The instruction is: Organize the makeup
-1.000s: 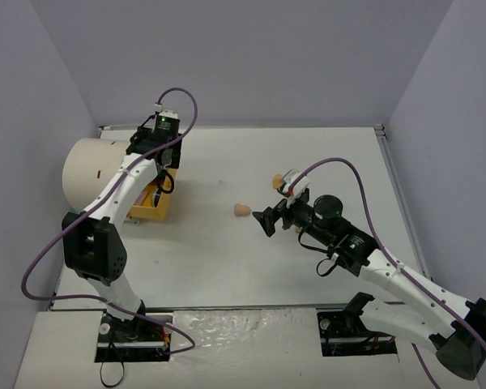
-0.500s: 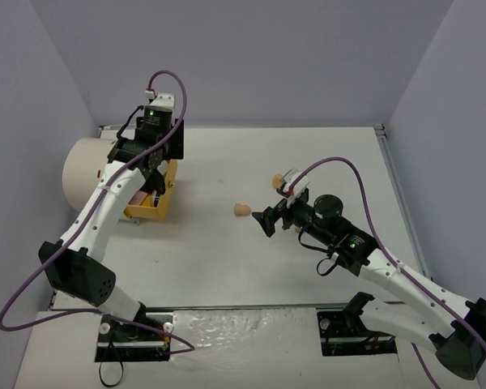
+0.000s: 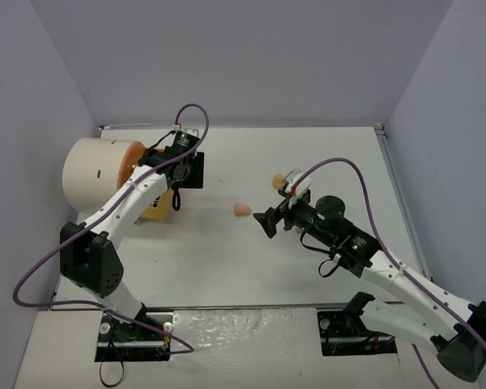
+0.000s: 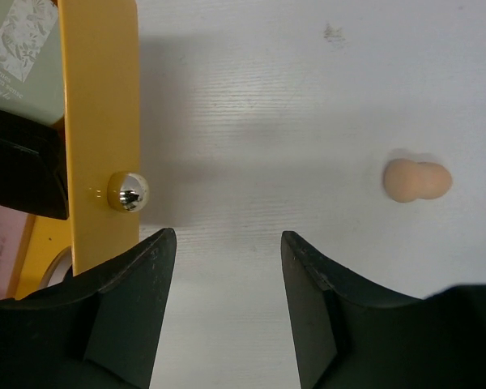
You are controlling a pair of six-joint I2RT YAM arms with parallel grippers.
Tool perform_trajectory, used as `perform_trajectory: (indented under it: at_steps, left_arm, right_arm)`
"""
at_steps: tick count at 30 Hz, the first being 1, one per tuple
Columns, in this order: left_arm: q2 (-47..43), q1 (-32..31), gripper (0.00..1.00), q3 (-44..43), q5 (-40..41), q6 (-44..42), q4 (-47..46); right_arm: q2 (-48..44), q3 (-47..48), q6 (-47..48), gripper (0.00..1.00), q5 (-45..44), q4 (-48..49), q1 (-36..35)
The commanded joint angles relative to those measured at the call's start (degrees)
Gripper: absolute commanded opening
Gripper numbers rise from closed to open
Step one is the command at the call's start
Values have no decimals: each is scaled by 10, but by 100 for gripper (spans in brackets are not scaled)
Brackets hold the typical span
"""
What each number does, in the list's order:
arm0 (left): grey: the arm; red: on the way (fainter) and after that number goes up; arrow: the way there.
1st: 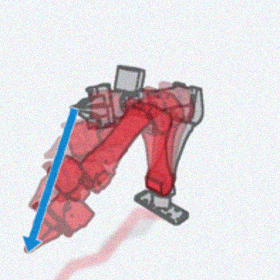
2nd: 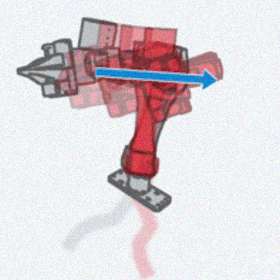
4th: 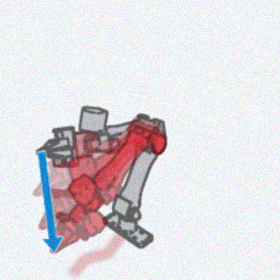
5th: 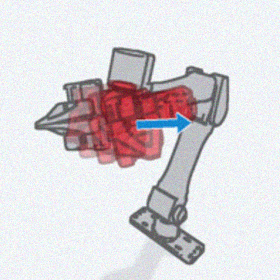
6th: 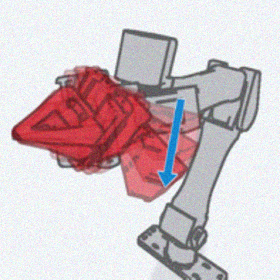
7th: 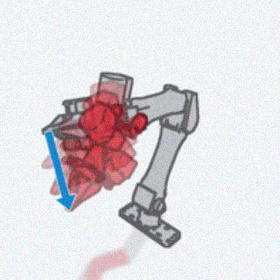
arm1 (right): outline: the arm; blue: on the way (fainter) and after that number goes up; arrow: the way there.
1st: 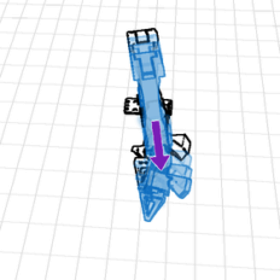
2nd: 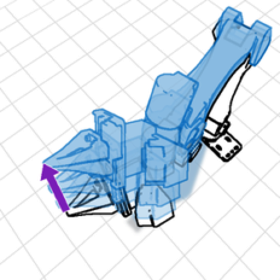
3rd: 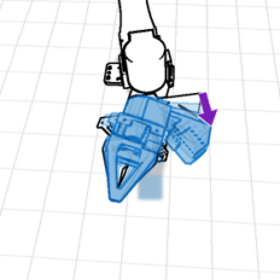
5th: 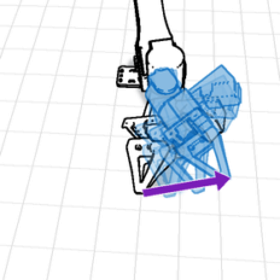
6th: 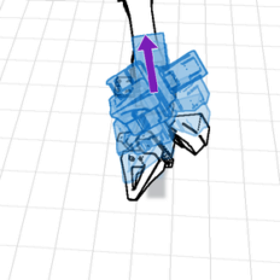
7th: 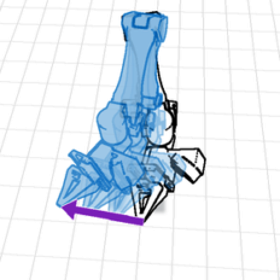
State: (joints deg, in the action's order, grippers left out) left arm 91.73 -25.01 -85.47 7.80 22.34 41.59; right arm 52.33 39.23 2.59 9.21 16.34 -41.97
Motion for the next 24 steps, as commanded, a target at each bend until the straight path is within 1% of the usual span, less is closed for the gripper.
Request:
perform_trajectory:
  at_steps: [1, 5, 14, 17, 20, 24]
  left_arm:
    - [13, 6, 51, -32, 66, 10, 20]
    - [36, 22, 52, -44, 106, 3, 34]
    - [37, 57, 52, -52, 135, -5, 49]
    - [38, 73, 53, -53, 130, -9, 51]
    - [36, 86, 56, -53, 133, -11, 51]
    - [35, 105, 57, -51, 139, -15, 50]
  right_arm:
    - [-15, -3, -4, 100, -9, 33, 5]
    - [-21, -4, -2, 100, -14, 33, 6]
    - [-33, -5, -6, 100, -16, 28, 6]
    - [-35, -1, -3, 100, -19, 24, 6]
    - [-37, -4, -2, 100, -24, 23, 6]
    - [-36, -6, -1, 100, -24, 24, 6]
